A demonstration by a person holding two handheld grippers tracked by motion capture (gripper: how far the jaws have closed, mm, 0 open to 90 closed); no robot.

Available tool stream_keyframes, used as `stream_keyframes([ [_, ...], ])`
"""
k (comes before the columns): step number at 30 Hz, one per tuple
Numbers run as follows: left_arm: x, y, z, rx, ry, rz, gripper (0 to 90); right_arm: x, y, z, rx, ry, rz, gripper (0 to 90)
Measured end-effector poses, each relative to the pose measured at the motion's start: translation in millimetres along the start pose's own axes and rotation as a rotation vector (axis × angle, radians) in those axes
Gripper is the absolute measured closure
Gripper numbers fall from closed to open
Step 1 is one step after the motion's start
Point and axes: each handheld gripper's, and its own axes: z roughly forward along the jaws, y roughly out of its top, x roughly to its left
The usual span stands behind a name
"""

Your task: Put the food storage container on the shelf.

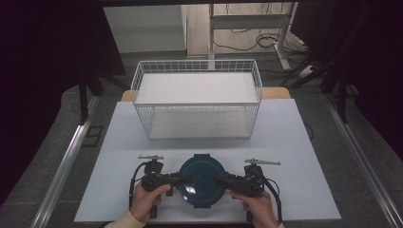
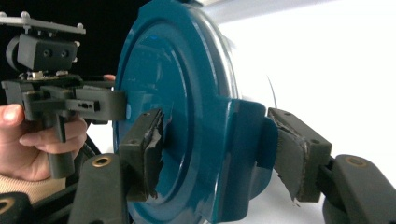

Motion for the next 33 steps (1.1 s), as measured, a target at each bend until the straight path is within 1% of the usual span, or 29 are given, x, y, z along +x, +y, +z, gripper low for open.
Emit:
stream_keyframes([
  [7,-4.1,0.9,-0.7,-0.004,0.007,0.025,36.6,2.8,2.2,-3.7,-0.014,-0.008,-0.034,39.8],
  [11,-5.9,2.5,-3.1,-0.015,0.005,0.031,36.8,5.1,3.2,-5.0,-0.017,-0.008,-0.055,39.8],
  [17,-10.8,6.6,-7.9,-0.029,0.004,0.048,37.1,9.6,6.3,-8.3,-0.03,-0.005,-0.072,39.8],
  [25,-16.5,13.8,-14.1,-0.051,-0.005,0.067,37.3,17.5,16.5,-13.6,-0.045,-0.007,-0.112,40.2],
  [33,-17.3,23.3,-19.2,-0.065,0.001,0.075,37.4,20.9,29.3,-12.7,-0.043,0.0,-0.13,40.2],
])
